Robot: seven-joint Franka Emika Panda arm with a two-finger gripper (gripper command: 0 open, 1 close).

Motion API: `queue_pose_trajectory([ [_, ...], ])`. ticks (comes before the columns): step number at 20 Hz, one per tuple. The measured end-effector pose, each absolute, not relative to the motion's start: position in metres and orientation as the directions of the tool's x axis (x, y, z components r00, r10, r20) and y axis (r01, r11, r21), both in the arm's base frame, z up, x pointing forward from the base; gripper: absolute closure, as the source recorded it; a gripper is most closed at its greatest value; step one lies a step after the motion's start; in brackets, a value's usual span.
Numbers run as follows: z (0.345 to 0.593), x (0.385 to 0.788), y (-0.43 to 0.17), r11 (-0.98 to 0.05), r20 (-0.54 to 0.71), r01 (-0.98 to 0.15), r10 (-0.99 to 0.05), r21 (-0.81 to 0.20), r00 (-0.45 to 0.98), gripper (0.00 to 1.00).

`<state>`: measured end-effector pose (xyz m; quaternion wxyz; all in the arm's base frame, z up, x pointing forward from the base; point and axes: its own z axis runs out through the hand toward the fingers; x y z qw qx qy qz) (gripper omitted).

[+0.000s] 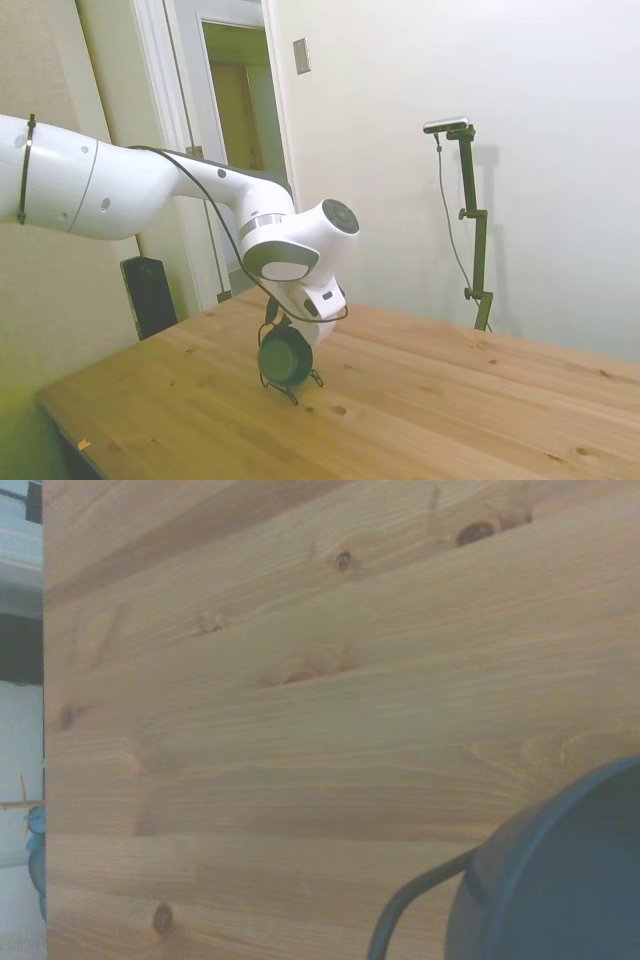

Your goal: Load the bowl

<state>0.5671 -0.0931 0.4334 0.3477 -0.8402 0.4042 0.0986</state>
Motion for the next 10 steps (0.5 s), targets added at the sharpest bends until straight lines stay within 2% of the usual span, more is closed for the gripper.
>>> queue_pose_trajectory([
  [3, 0.438, 0.564, -0.094, -0.436, -0.44, -0.754, -0.623, -0.491, 0.647, 0.0],
  [5, 0.45, 0.559, -0.1, -0.438, -0.402, -0.787, -0.688, -0.434, 0.604, 0.0],
  [10, 0.532, 0.523, -0.086, -0.432, -0.215, -0.831, -0.826, -0.351, 0.521, 0.0],
])
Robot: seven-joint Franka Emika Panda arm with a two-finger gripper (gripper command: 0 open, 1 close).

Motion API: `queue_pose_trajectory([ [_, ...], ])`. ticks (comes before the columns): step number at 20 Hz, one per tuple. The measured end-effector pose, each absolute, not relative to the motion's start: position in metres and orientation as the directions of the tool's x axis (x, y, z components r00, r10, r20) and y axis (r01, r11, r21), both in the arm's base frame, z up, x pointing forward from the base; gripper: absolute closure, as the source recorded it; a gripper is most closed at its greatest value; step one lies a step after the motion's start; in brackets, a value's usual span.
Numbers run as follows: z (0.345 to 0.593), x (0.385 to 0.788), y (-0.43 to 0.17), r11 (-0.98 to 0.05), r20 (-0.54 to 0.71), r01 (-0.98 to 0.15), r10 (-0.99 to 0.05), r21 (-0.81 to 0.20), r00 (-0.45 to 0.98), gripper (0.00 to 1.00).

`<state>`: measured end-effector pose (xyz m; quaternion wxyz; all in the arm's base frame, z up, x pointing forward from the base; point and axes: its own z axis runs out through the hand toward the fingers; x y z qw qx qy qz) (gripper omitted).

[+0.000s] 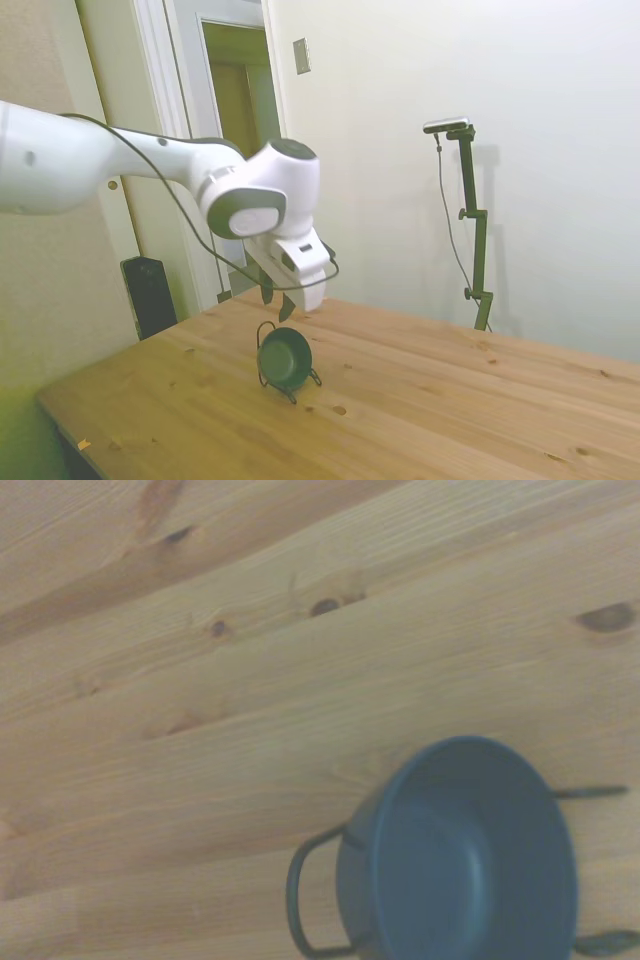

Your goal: Load the bowl

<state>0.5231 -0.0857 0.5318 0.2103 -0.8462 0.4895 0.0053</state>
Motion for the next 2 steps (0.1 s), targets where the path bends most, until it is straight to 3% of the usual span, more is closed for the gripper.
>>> queue_pose_trajectory([
  [2, 0.556, 0.504, -0.072, -0.428, -0.128, -0.846, -0.865, -0.317, 0.485, 0.0],
])
